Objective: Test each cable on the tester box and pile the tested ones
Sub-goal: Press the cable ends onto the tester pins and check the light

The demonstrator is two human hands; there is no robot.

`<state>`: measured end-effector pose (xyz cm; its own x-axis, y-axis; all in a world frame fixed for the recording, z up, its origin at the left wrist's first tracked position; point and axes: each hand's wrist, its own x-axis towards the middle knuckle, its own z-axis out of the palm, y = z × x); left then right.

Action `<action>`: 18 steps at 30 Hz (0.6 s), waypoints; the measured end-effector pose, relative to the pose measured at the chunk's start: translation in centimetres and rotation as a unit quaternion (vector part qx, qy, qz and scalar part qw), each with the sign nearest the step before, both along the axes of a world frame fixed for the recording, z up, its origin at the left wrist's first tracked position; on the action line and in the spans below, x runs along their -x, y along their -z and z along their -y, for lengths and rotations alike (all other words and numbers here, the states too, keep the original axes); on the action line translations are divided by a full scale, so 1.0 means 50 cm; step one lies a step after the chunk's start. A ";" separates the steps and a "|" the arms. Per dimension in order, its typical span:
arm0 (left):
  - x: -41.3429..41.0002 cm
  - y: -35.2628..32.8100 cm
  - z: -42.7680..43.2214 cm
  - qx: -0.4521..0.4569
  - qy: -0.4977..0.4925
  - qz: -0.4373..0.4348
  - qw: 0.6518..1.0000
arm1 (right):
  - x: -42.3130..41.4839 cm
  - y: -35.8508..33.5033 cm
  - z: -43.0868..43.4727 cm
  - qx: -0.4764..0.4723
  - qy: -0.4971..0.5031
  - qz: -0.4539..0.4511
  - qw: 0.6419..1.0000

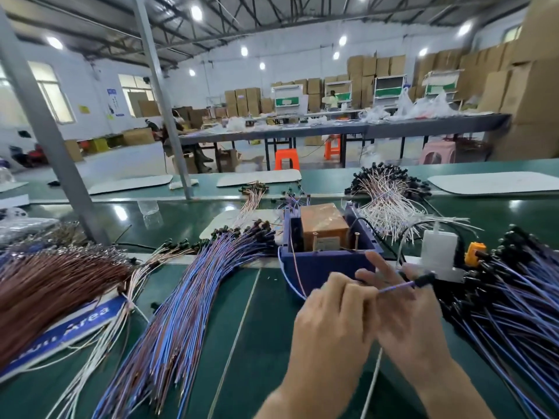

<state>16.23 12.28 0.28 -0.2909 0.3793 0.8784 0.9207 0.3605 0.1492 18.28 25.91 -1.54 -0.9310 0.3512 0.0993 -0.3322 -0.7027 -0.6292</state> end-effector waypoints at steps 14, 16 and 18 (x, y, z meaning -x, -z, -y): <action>0.040 0.103 0.001 0.107 0.015 0.018 0.994 | -0.022 0.025 -0.032 -0.039 -0.034 0.033 0.998; 0.067 0.099 0.017 0.144 -0.008 -0.020 0.989 | -0.022 0.023 -0.035 -0.047 -0.032 0.041 0.998; 0.096 0.093 0.039 0.158 -0.043 -0.046 0.986 | -0.021 0.021 -0.038 -0.025 -0.030 0.045 0.998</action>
<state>11.41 10.34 -4.36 -0.2587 0.6150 0.7449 0.8894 0.4525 -0.0647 19.33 27.82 -2.59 -0.9564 0.2904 0.0308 -0.2309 -0.6875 -0.6885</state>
